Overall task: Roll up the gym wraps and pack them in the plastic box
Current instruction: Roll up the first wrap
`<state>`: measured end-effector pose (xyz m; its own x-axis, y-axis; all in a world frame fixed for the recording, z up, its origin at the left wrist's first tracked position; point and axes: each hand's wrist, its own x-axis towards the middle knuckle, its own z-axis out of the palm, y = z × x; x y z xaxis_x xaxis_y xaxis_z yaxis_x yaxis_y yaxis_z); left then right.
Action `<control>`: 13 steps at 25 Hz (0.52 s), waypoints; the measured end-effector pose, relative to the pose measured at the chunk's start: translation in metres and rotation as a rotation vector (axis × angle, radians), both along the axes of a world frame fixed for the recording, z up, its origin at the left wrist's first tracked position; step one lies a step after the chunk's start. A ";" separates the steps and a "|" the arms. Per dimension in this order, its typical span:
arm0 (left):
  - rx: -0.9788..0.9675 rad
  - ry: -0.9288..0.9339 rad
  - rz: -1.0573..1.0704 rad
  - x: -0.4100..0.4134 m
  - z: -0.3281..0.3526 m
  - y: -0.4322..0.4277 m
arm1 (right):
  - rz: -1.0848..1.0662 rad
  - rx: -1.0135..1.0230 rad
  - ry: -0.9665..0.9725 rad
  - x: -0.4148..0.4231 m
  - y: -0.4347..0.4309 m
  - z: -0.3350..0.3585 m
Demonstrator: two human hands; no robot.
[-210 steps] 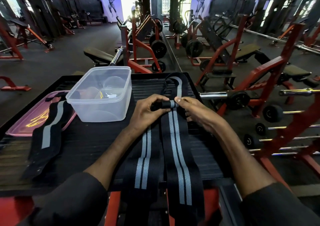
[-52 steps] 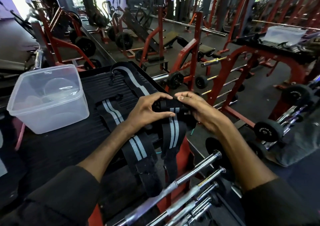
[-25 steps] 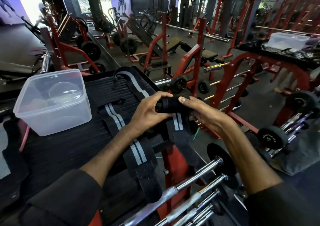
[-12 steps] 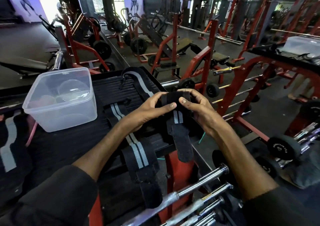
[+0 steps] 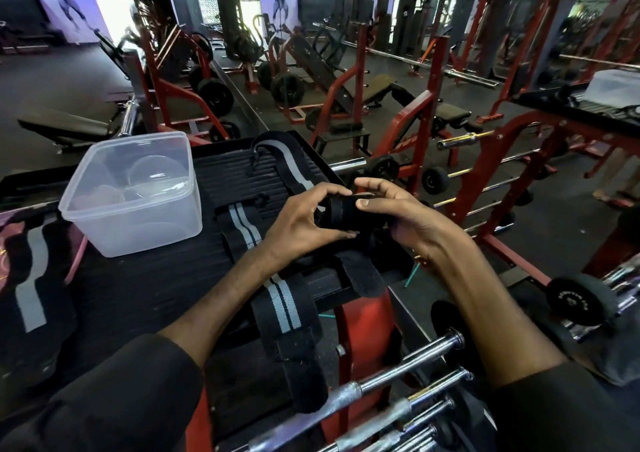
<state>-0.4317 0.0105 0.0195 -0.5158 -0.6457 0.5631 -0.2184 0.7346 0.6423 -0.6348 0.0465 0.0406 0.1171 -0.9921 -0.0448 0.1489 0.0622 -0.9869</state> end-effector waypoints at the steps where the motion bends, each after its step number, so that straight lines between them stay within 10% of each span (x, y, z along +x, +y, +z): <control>1: -0.019 0.002 0.002 0.002 -0.002 0.000 | 0.012 -0.003 0.045 0.000 -0.001 0.000; 8: -0.068 0.053 0.071 0.011 0.000 0.002 | 0.068 -0.007 0.154 0.009 0.007 0.000; 13: 0.641 0.202 -0.179 0.016 0.015 0.008 | -0.079 -0.100 -0.081 0.035 0.011 0.001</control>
<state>-0.4161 0.0188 0.0341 -0.5708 -0.7975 0.1951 0.0401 0.2103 0.9768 -0.5998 0.0573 0.0417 0.0380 -0.9974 0.0615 0.2287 -0.0512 -0.9721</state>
